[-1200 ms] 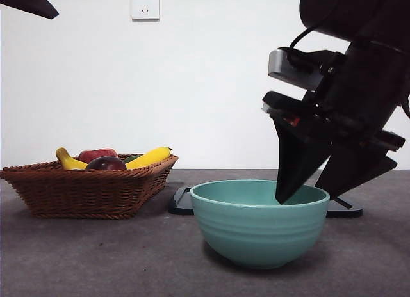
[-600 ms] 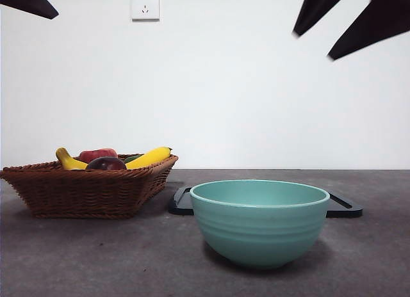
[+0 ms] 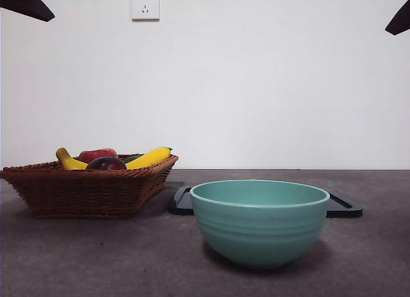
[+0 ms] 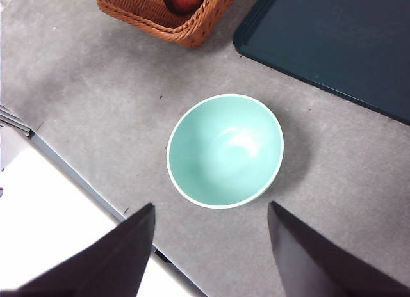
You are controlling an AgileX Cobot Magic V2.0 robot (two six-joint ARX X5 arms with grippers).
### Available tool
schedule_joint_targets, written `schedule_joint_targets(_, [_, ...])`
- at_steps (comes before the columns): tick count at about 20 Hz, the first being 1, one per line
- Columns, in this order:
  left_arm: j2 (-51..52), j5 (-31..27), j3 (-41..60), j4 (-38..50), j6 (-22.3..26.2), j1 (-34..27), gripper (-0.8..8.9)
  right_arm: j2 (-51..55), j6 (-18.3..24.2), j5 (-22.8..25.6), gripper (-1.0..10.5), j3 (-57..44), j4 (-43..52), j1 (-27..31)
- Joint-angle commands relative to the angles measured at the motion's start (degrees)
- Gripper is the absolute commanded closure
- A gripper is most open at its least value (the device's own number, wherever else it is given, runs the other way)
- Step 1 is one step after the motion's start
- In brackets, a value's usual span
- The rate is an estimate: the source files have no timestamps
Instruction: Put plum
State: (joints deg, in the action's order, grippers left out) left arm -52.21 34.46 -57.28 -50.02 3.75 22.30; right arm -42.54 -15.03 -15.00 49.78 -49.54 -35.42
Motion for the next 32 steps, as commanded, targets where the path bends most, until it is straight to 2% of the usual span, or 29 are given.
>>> schedule_joint_targets(1, [-0.44, 0.26, -1.29, 0.24, 0.72, 0.26, 4.40, -0.42, 0.48, -0.15, 6.7, 1.01, 0.15, -0.39])
schedule_joint_targets(2, [-0.44, 0.26, -1.29, 0.26, 0.72, 0.26, 4.54, -0.42, 0.48, -0.07, 6.8, 1.01, 0.15, -0.39])
schedule_joint_targets(3, [-0.44, 0.26, -1.29, 0.24, 0.72, 0.26, 5.36, -0.42, 0.48, -0.04, 7.9, 1.01, 0.11, -0.39])
schedule_joint_targets(4, [-0.44, 0.26, -1.29, 0.26, 0.72, 0.26, 6.63, -0.42, 0.50, 0.02, 9.4, 1.01, 0.04, -0.39])
schedule_joint_targets(5, [-0.44, 0.26, -1.29, 0.28, 0.72, 0.26, 8.00, -0.42, 0.52, 0.04, 9.4, 1.01, 0.07, -0.39])
schedule_joint_targets(21, [-0.42, 0.26, -1.29, 0.31, 0.76, 0.26, 7.98, -0.39, 0.50, 0.02, 9.4, 1.01, 0.22, -0.39])
schedule_joint_targets(23, [1.42, -0.17, -1.29, 0.81, 4.79, -0.44, 7.98, -0.39, 0.50, 0.02, 9.4, 1.01, 0.22, -0.39])
schedule_joint_targets(26, [6.54, -0.20, -1.14, 10.47, 9.18, -6.60, 7.98, -0.39, 0.50, 0.02, 9.4, 1.01, 0.22, -0.39])
schedule_joint_targets(28, [10.86, -1.46, 0.20, 20.39, 9.16, -12.90, 7.98, -0.39, 0.50, 0.04, 9.4, 1.01, 0.22, -0.39])
schedule_joint_targets(32, [20.85, -19.04, 9.22, 37.42, 8.66, -21.42, 7.98, -0.39, 0.50, 0.02, 9.4, 1.01, 0.22, -0.39])
